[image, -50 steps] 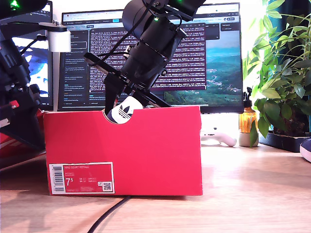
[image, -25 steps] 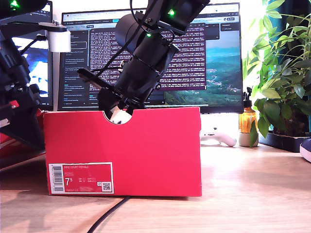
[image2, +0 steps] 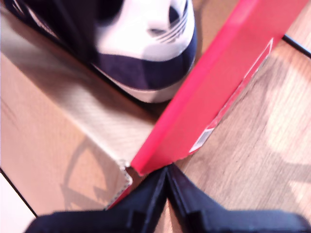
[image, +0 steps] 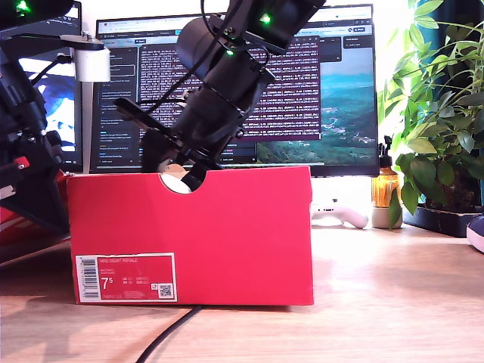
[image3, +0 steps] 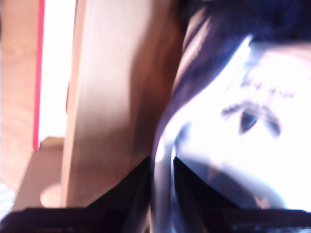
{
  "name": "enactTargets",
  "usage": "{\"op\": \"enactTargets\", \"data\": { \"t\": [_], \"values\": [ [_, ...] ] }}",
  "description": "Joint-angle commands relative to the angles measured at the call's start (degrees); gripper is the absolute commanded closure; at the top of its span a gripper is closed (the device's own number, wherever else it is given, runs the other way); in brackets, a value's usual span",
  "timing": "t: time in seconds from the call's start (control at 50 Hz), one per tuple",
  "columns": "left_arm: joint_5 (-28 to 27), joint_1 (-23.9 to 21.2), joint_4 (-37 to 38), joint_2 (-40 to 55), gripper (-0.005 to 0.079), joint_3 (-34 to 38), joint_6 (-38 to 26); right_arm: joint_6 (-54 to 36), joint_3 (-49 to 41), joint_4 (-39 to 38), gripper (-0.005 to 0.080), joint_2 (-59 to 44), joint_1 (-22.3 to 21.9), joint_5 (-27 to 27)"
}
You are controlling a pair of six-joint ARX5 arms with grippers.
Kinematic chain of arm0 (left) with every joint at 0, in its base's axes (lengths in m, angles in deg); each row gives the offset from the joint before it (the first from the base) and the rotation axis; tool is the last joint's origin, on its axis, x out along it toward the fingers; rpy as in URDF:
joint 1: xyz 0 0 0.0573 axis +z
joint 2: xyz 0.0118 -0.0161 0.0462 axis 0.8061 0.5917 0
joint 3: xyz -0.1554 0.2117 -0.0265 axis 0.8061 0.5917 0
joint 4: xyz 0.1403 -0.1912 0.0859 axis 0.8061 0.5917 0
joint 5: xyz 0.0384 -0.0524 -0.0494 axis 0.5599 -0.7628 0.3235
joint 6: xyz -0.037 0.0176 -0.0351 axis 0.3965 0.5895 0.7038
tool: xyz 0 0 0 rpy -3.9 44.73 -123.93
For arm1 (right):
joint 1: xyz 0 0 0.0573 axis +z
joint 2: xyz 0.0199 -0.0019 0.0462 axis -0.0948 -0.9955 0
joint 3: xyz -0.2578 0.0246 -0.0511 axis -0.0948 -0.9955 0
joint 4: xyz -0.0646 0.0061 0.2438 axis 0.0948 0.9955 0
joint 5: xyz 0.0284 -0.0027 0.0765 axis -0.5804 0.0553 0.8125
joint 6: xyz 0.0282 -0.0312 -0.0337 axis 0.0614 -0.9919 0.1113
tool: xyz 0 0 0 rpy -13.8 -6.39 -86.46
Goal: Pack the blue shoes by picking the first shoe and placing it inside the red shoebox, left side, then picking and rotating the second shoe and placing it in the shoebox
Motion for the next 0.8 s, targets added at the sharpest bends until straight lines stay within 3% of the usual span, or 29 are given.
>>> {"op": "enactTargets", "data": {
  "t": [0.0,0.28,0.78],
  "values": [
    [0.0,-0.2,-0.7,0.3,0.0761,0.5,-0.2,-0.2,0.2,-0.6,0.0543,0.0,0.5,0.1],
    [0.0,-0.2,-0.1,0.3,0.0761,0.5,-0.2,-2.8,3.9,1.5,0.0513,0.1,-0.6,0.2],
    [-0.1,-0.2,0.4,0.3,0.0761,0.5,-0.2,-16.6,19.9,26.2,0.0484,0.2,-3.8,-2.8]
  ]
}}
